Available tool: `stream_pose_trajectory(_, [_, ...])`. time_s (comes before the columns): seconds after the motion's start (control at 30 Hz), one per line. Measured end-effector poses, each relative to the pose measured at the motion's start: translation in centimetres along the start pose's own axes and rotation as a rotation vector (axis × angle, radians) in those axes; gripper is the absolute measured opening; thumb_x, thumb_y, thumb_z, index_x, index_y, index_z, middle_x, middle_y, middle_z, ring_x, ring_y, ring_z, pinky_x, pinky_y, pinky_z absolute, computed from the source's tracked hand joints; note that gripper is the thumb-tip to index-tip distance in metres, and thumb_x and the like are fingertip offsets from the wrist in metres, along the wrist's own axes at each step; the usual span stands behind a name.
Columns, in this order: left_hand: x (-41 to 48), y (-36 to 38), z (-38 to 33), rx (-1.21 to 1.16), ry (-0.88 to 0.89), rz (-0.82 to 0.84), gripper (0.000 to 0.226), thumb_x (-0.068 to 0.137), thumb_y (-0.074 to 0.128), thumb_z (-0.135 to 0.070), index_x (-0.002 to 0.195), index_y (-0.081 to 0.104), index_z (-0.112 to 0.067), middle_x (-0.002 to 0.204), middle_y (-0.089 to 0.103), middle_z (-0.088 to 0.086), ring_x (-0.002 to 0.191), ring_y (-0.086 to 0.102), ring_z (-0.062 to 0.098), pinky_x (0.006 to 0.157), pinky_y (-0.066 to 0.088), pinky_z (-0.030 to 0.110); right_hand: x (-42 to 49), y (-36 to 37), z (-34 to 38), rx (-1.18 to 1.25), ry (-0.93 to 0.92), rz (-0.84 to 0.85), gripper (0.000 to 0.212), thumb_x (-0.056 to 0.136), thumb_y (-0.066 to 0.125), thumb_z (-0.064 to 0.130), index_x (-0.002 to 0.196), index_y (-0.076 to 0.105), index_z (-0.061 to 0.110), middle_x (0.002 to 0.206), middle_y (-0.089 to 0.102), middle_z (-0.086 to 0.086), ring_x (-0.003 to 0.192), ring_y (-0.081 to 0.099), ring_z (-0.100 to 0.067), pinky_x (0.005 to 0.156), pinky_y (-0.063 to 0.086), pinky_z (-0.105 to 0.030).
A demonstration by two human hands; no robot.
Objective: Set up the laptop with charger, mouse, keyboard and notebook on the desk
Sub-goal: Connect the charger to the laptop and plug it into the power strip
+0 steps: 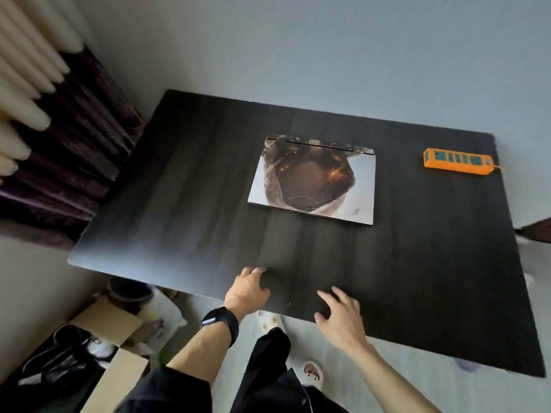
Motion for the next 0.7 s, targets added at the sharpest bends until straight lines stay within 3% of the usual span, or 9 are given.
stream_pose_trajectory(0.1, [-5.5, 1.8, 1.7, -0.040, 0.015, 0.001, 0.056, 0.090, 0.055, -0.028, 0.145, 0.045, -0.022, 0.141, 0.048, 0.007, 0.130, 0.049, 0.026, 0.108, 0.037, 0.032, -3.3, 1.4, 2.6, -0.029, -0.200, 0.031, 0.042, 0.093, 0.058, 0.036, 0.135, 0.060, 0.035, 0.143, 0.055, 0.007, 0.130, 0.047, -0.020, 0.110, 0.029, -0.026])
stream_pose_trajectory(0.17, [-9.2, 2.2, 3.3, -0.089, 0.005, -0.047, 0.052, 0.090, 0.054, -0.030, 0.142, 0.048, -0.025, 0.140, 0.051, 0.006, 0.126, 0.052, 0.024, 0.105, 0.041, 0.032, -5.7, 1.8, 4.5, -0.023, -0.284, 0.029, 0.037, 0.095, 0.057, 0.034, 0.131, 0.065, 0.033, 0.135, 0.060, 0.009, 0.125, 0.049, -0.020, 0.108, 0.030, -0.022])
stream_pose_trajectory(0.37, [-20.0, 2.4, 11.6, -0.293, -0.153, -0.246, 0.045, 0.089, 0.053, -0.031, 0.134, 0.055, -0.029, 0.130, 0.058, -0.001, 0.120, 0.056, 0.017, 0.102, 0.045, 0.031, -12.1, 4.2, 11.9, -0.012, -0.527, 0.076, 0.029, 0.093, 0.057, 0.036, 0.117, 0.072, 0.033, 0.122, 0.068, 0.013, 0.118, 0.057, -0.017, 0.097, 0.028, -0.015])
stream_pose_trajectory(0.7, [-33.7, 1.8, 27.6, -0.610, -0.416, -0.524, 0.037, 0.090, 0.054, -0.029, 0.126, 0.063, -0.026, 0.121, 0.067, -0.004, 0.106, 0.063, 0.010, 0.094, 0.048, 0.024, -21.8, 13.6, 25.2, -0.123, -0.800, 0.311, 0.026, 0.096, 0.058, 0.035, 0.118, 0.070, 0.034, 0.119, 0.067, 0.016, 0.115, 0.055, -0.013, 0.096, 0.036, -0.017])
Point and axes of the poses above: each hand's wrist, its own x-axis towards the middle knuckle, its own y-axis out of the palm, z = x × y, the point moved 7 cm from there along x, towards the middle knuckle
